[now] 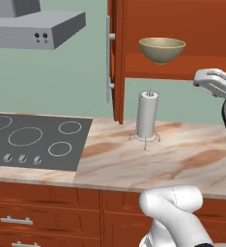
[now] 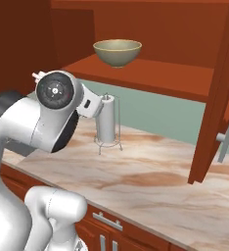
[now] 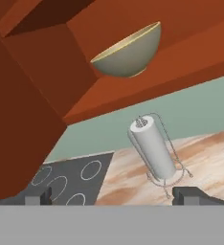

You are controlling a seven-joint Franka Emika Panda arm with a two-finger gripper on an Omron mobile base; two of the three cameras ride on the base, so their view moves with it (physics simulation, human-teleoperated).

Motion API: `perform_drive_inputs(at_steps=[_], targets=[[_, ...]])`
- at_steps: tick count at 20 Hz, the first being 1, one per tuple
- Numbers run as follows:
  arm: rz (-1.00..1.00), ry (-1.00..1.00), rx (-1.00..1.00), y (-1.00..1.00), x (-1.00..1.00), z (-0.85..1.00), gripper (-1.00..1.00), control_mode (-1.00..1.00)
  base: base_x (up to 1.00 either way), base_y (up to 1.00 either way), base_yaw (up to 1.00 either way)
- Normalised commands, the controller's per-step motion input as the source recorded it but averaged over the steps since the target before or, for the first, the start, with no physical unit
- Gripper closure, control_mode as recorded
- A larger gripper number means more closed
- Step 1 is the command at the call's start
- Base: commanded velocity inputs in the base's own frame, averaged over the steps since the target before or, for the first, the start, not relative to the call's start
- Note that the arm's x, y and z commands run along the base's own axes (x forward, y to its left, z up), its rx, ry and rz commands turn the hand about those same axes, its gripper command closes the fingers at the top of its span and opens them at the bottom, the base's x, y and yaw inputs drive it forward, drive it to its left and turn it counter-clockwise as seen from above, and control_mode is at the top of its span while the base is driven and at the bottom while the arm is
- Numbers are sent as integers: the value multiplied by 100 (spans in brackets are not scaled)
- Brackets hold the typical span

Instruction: Pick up the bowls from the cabinet and place each bowl in front of a stool on the dining counter.

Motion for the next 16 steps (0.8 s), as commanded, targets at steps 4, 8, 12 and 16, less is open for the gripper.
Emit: perform_drive_inputs(at_steps=[4,8,12,16], targets=[[-21,4,33,0,4,27,-100,-100,0,0,0],[-20,11,6,0,2,41,-100,-100,0,0,0],[-15,12,1,0,15,38,-100,-100,0,0,0],[-9,14,0,0,28,31,-100,-100,0,0,0]])
